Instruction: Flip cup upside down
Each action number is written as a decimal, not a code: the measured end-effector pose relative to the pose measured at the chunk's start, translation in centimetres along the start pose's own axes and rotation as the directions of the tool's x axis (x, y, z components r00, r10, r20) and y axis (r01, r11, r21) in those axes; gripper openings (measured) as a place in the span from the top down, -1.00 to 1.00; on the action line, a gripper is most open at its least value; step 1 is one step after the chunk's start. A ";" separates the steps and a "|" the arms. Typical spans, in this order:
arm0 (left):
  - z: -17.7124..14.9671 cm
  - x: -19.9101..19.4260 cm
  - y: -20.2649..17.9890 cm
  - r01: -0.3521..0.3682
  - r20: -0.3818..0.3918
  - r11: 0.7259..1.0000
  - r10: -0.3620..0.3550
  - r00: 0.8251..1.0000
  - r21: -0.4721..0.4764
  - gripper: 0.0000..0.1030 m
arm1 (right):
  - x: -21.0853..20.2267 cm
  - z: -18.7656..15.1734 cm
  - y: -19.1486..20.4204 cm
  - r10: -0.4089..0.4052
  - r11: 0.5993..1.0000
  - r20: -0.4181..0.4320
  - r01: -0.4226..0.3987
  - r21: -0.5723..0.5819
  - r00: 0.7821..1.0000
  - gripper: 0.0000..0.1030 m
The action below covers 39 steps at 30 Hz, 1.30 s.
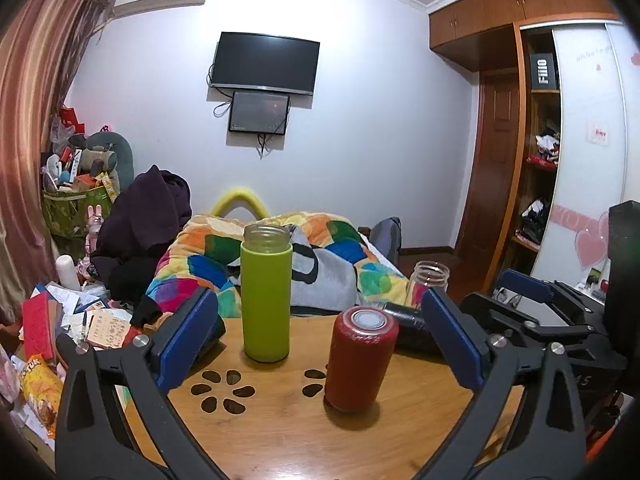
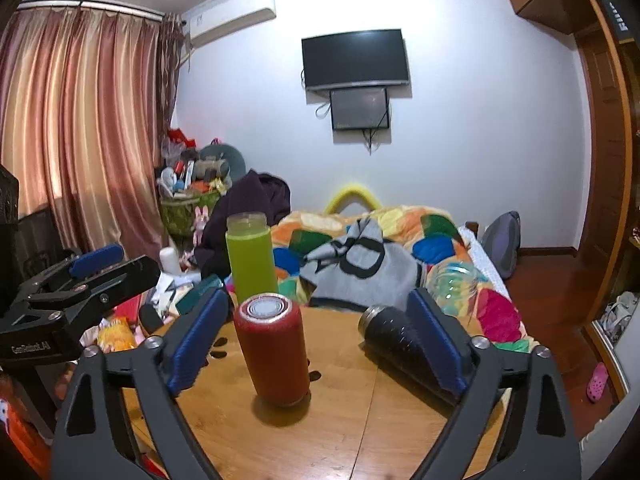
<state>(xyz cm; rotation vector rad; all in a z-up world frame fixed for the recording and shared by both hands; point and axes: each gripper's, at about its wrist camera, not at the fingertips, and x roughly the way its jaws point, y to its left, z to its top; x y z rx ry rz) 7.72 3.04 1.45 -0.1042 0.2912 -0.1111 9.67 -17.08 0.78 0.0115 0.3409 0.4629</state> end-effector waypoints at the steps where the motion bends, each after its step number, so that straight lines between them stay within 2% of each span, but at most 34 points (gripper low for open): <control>1: 0.0 -0.3 0.0 -0.003 0.007 1.000 0.003 1.000 0.000 -1.00 | -0.5 0.2 0.0 -0.006 1.000 0.012 0.006 0.001 1.000 -0.96; 7: 0.3 -1.3 -0.5 -0.031 0.034 0.999 0.030 0.999 0.013 -1.00 | -2.6 1.0 0.0 -0.030 1.000 0.056 0.030 0.002 0.998 -1.00; 25: 0.1 -4.5 -3.1 -0.101 0.109 0.990 0.090 0.990 0.100 -1.00 | -6.1 1.4 0.1 -0.074 0.997 0.094 0.072 0.024 0.993 -1.00; 39: 0.4 -5.6 -3.5 -0.094 0.122 0.991 0.083 0.989 0.090 -1.00 | -7.1 1.3 0.1 -0.076 0.997 0.108 0.074 0.024 0.991 -1.00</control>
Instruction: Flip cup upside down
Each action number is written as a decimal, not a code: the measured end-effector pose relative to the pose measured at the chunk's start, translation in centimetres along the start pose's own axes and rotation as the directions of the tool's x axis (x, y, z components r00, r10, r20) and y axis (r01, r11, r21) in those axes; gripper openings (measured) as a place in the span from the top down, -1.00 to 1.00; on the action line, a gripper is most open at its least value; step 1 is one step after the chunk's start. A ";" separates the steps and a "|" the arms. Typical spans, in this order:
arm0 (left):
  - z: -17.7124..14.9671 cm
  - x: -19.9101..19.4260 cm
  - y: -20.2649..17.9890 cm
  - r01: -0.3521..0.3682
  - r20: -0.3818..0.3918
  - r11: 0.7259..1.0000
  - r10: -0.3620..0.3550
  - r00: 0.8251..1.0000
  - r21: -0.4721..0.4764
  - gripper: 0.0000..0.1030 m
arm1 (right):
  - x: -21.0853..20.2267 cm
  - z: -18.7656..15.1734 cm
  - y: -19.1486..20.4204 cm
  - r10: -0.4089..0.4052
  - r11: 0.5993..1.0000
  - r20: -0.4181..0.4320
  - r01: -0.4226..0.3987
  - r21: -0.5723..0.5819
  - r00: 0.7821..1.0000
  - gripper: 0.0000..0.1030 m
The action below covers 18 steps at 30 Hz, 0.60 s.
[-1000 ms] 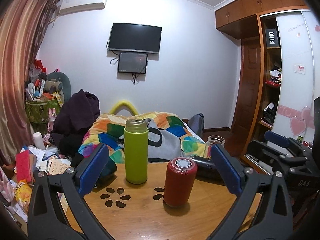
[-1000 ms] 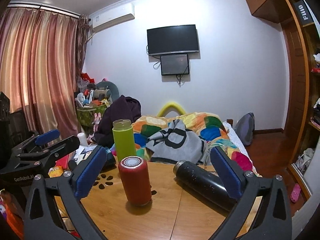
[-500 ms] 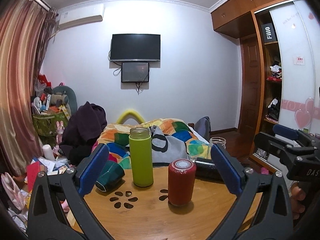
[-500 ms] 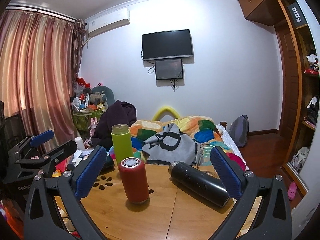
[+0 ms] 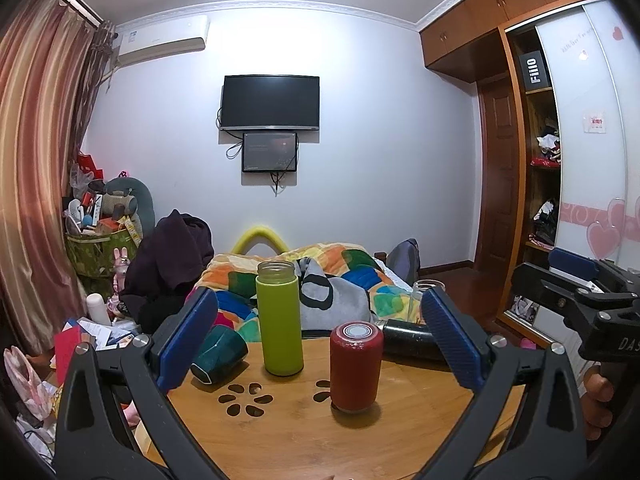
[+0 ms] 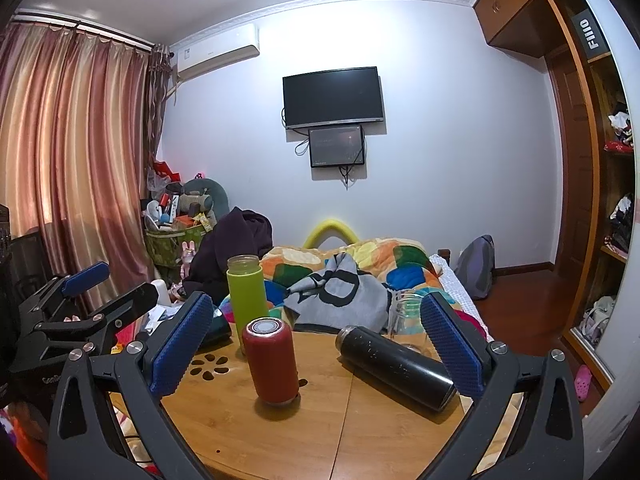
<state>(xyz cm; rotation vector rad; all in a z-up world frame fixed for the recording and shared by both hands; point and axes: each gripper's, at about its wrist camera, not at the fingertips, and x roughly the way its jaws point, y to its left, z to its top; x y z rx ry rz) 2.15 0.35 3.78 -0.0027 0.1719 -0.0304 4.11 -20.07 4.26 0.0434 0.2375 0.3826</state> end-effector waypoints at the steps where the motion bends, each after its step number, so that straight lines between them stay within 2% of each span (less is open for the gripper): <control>1: 0.0 0.0 0.0 -0.001 0.000 1.000 0.001 1.000 -0.001 -1.00 | -0.1 0.0 0.0 0.000 1.000 -0.001 0.000 -0.001 1.000 -1.00; 18: 0.0 0.2 0.2 -0.017 0.002 1.000 0.017 1.000 -0.010 -1.00 | -0.5 0.2 -0.3 -0.001 1.000 0.001 0.001 0.006 1.000 -1.00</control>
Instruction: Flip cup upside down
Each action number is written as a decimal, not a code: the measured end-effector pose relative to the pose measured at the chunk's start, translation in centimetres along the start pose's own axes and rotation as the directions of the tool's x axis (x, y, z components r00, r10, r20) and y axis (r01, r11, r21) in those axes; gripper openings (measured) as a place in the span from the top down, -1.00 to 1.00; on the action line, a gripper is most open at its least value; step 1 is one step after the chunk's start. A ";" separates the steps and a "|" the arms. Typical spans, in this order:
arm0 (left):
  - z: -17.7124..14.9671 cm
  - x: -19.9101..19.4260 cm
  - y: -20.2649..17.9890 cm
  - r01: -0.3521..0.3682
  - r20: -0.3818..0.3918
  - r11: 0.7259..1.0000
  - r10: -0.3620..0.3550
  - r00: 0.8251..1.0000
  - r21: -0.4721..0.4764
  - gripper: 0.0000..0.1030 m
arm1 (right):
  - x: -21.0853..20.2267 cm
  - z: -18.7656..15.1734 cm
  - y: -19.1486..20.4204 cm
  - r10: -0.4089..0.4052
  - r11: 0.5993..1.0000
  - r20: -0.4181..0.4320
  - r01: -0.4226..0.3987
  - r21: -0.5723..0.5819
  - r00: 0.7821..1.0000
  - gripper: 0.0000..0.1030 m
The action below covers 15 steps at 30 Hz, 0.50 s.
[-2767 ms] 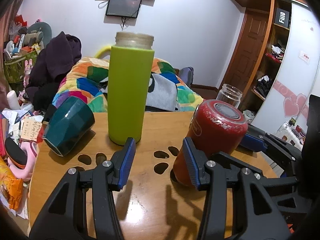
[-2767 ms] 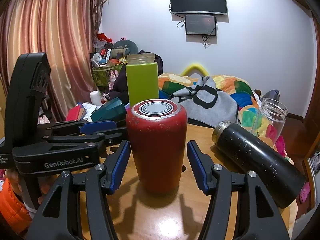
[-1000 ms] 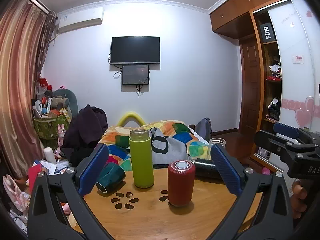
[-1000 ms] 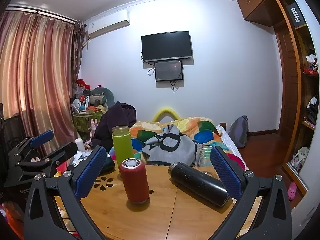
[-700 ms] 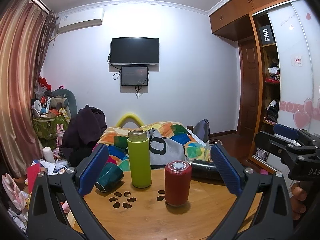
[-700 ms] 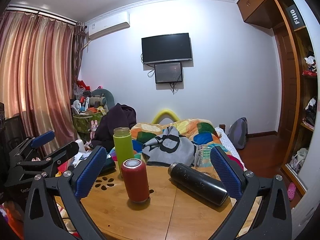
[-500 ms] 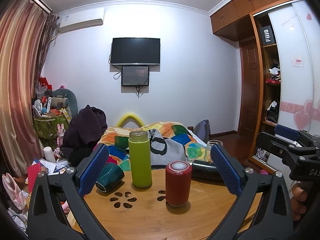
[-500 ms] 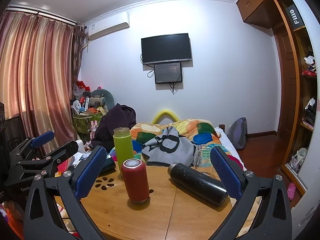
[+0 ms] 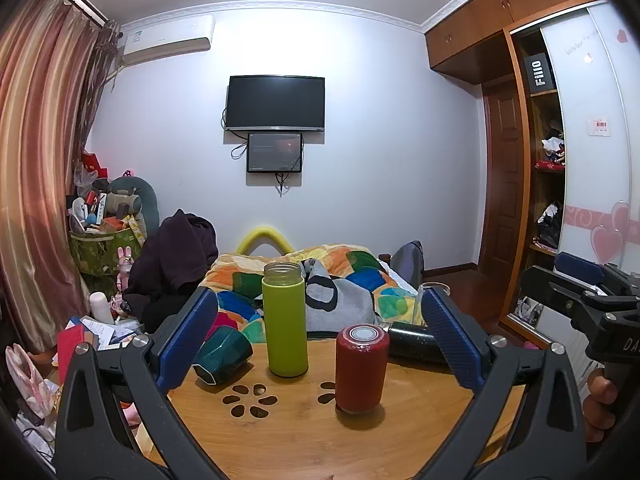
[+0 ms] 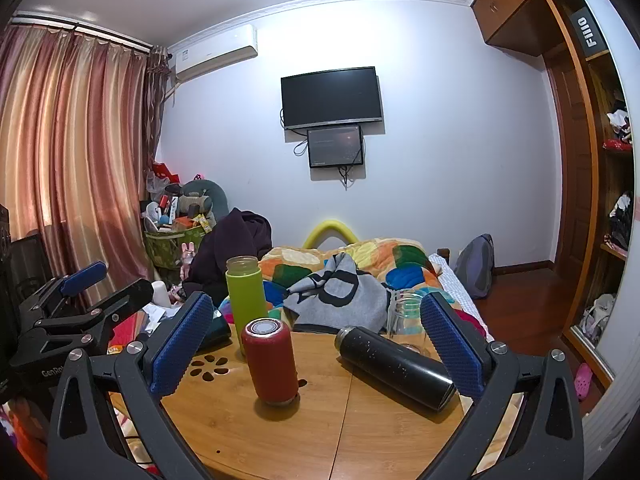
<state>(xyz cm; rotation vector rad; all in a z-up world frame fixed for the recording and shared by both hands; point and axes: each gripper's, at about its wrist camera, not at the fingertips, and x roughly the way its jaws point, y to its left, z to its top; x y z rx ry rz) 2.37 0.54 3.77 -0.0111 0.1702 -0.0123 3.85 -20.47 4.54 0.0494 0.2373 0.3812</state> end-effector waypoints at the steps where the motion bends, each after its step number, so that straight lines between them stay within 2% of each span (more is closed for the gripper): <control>1: 0.0 0.0 0.0 -0.001 0.000 1.000 0.001 1.000 -0.001 -1.00 | -0.1 0.1 -0.1 -0.001 1.000 0.000 0.001 0.001 1.000 -1.00; 15: -0.1 0.2 0.2 -0.001 -0.005 1.000 0.001 1.000 -0.005 -1.00 | -0.1 0.3 -0.1 0.000 1.000 -0.001 0.000 0.000 1.000 -1.00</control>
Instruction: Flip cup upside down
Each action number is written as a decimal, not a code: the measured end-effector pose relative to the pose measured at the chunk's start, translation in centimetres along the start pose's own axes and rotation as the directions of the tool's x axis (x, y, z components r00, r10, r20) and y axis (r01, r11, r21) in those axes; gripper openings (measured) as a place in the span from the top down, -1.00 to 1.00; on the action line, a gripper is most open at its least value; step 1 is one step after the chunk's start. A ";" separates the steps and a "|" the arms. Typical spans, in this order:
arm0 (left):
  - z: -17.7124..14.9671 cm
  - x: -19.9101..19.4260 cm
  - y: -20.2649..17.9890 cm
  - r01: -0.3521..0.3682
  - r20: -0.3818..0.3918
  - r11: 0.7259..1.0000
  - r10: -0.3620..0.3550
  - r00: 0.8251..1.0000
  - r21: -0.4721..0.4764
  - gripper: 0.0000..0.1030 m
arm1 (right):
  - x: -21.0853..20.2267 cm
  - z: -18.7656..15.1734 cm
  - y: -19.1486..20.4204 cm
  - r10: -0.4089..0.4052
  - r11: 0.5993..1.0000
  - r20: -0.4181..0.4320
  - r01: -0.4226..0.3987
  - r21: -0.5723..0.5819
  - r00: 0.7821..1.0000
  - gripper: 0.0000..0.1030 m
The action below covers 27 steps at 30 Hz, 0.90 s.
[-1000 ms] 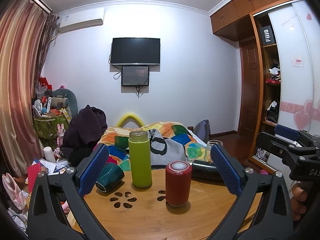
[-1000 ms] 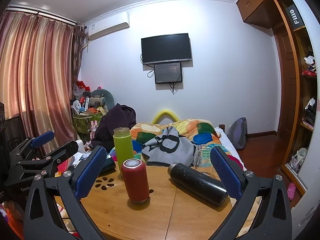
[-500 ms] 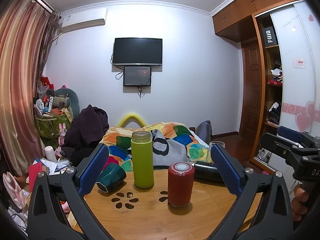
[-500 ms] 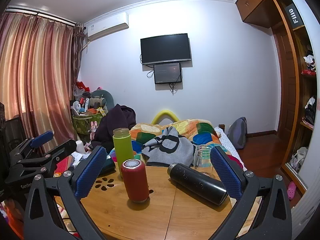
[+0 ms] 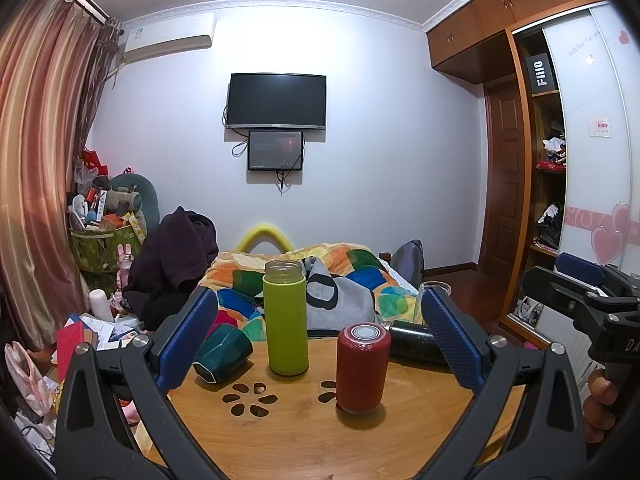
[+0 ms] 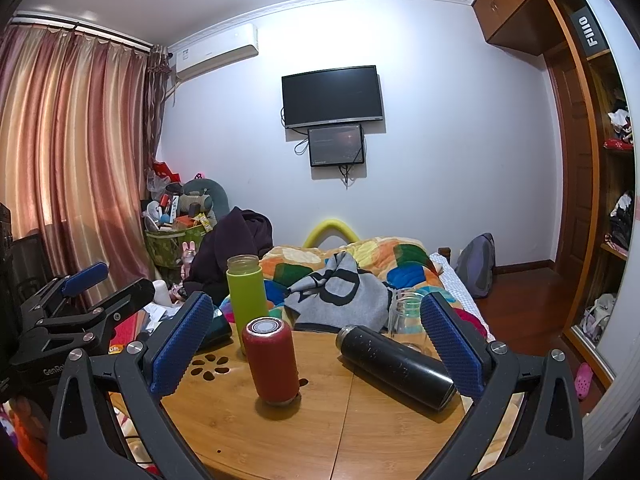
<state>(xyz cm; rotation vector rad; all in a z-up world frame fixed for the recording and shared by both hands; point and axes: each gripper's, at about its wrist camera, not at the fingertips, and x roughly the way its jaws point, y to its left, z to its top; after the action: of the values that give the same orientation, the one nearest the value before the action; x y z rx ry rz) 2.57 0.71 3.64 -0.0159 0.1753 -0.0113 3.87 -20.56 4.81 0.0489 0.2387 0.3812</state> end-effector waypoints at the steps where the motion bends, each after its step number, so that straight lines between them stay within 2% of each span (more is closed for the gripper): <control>1: 0.0 0.0 0.0 0.001 0.000 1.000 -0.001 1.000 0.000 -1.00 | 0.0 0.0 0.0 0.001 1.000 0.000 -0.001 0.001 1.000 -1.00; 27: -0.3 0.2 0.0 0.007 -0.007 1.000 -0.007 1.000 0.000 -1.00 | 0.1 -0.1 0.5 0.008 1.000 -0.001 -0.008 0.000 1.000 -1.00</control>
<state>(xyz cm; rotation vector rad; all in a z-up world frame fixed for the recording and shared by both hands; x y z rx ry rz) 2.71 0.67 3.31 -0.0162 0.1818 -0.0181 3.79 -20.09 4.71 0.0494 0.2398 0.3894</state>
